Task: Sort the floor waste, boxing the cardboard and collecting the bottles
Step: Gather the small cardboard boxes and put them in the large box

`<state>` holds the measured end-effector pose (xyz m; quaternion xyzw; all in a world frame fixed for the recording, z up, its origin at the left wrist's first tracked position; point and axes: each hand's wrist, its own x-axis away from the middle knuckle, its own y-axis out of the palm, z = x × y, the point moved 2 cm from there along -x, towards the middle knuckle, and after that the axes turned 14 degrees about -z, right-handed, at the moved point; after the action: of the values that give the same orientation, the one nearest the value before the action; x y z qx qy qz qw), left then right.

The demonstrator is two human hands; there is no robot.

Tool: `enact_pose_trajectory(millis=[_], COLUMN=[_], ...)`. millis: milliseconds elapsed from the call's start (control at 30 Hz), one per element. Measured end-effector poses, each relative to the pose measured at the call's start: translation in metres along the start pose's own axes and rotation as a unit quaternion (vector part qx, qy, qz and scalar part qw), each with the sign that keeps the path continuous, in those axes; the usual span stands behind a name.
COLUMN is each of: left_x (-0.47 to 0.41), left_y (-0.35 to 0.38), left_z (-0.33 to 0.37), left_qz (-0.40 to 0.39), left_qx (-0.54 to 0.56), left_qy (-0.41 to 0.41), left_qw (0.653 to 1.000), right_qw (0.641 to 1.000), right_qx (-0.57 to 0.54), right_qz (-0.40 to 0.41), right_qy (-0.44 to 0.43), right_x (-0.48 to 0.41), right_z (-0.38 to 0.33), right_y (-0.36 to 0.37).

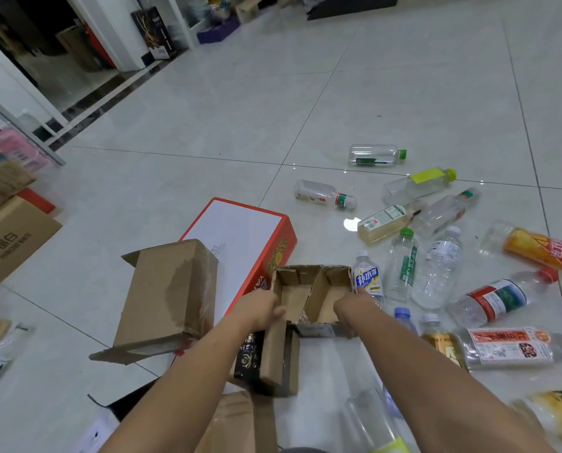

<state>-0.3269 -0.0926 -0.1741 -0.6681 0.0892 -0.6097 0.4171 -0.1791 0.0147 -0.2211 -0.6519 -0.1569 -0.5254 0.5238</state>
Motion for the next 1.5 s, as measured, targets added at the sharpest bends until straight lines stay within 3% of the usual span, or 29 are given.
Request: enact_pose_trajectory(millis=[233,300,367,400,467,600,667,800,867,933,1000,1100,1167,1300,1500], left_x=[-0.003,-0.006,-0.009,-0.009,-0.007,0.024,0.051,0.113,0.148,0.184,0.232,0.315,0.369,0.474,0.594], left_y=[0.002,0.0,-0.005,-0.008,-0.015,-0.037,-0.053,-0.098,-0.129,-0.158,-0.194,-0.247,-0.273,-0.294,-0.233], left_z=[0.0,-0.002,-0.004,-0.004,-0.006,0.001,0.015,0.069,0.105,0.141,0.179,0.247,0.299,0.4,0.513], left_qz=[0.113,0.14,0.168,0.178,0.187,0.161,0.134,0.069,0.021,-0.038,-0.07,-0.105,-0.122,-0.162,-0.187], left_qx=[0.084,0.134,0.178,0.201,0.273,0.436,0.477,0.626,0.641,0.627,0.572,0.428,0.322,0.177,-0.045], left_qy=[-0.038,-0.059,-0.096,-0.124,-0.176,-0.217,-0.215,-0.148,-0.115,-0.077,-0.038,0.074,0.153,0.264,0.409], left_qw=[0.989,0.979,0.965,0.955,0.927,0.858,0.842,0.762,0.758,0.774,0.817,0.895,0.926,0.934,0.892], right_qw=[0.996,0.984,0.934,0.891,0.765,0.393,0.239,0.109,0.044,0.028,0.032,0.043,0.053,0.036,-0.106], right_qx=[-0.048,-0.139,-0.309,-0.403,-0.594,-0.891,-0.954,-0.975,-0.974,-0.97,-0.963,-0.95,-0.938,-0.905,-0.843], right_qz=[0.062,0.093,0.161,0.195,0.243,0.228,0.172,0.17,0.182,0.188,0.21,0.245,0.27,0.319,0.378], right_qy=[-0.036,-0.062,-0.082,-0.076,-0.061,0.018,0.047,0.097,0.127,0.153,0.165,0.189,0.211,0.279,0.368], right_x=[0.0,-0.001,0.003,0.007,0.018,0.055,0.087,0.185,0.244,0.309,0.381,0.498,0.575,0.704,0.856], right_z=[0.005,0.009,0.018,0.024,0.038,0.059,0.062,0.076,0.091,0.107,0.123,0.144,0.154,0.154,0.105], right_y=[-0.005,-0.01,-0.018,-0.022,-0.025,0.004,0.023,0.027,0.018,0.01,0.002,-0.004,-0.003,0.039,0.142])
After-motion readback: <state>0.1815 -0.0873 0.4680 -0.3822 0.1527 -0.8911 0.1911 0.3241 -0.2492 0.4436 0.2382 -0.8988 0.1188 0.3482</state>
